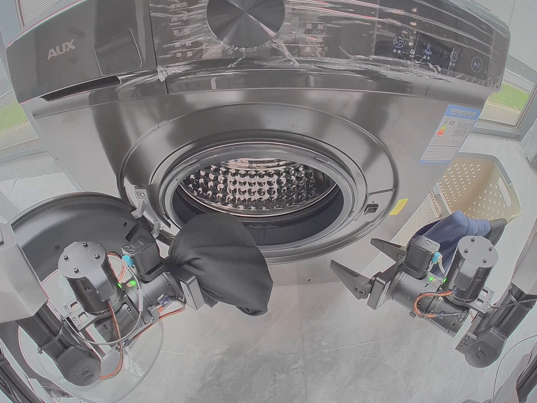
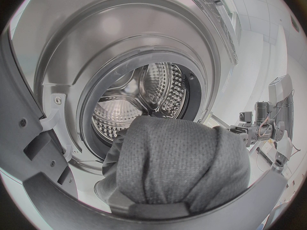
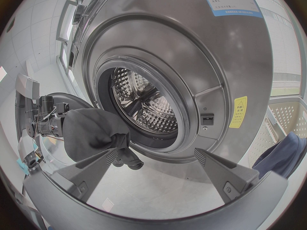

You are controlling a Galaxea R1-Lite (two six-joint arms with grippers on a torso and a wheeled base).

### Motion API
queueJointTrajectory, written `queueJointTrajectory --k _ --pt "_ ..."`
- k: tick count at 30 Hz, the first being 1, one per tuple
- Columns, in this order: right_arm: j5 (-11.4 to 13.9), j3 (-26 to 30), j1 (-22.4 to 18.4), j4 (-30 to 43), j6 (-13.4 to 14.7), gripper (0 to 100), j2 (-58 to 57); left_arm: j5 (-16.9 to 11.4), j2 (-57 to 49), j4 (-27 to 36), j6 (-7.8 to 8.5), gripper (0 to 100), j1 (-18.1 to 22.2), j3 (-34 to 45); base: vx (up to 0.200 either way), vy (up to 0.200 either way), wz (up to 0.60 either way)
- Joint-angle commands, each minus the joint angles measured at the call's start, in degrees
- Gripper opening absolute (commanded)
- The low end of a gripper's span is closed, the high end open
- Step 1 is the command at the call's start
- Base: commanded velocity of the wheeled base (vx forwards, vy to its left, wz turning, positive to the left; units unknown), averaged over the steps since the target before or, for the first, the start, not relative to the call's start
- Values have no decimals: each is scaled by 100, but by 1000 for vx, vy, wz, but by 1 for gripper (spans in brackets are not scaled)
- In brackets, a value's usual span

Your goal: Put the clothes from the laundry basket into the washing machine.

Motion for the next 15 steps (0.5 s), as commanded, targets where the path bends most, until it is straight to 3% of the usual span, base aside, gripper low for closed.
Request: queueJointTrajectory --k 1,2,15 --pt "-8 1 7 -1 0 100 15 -1 7 -3 -8 0 -14 4 200 0 0" --pt "-8 1 7 -1 0 100 15 -1 7 -3 -8 0 -22 4 200 0 0" --pt "-8 1 25 -1 0 100 6 -1 -37 -3 1 0 -224 39 0 0 0"
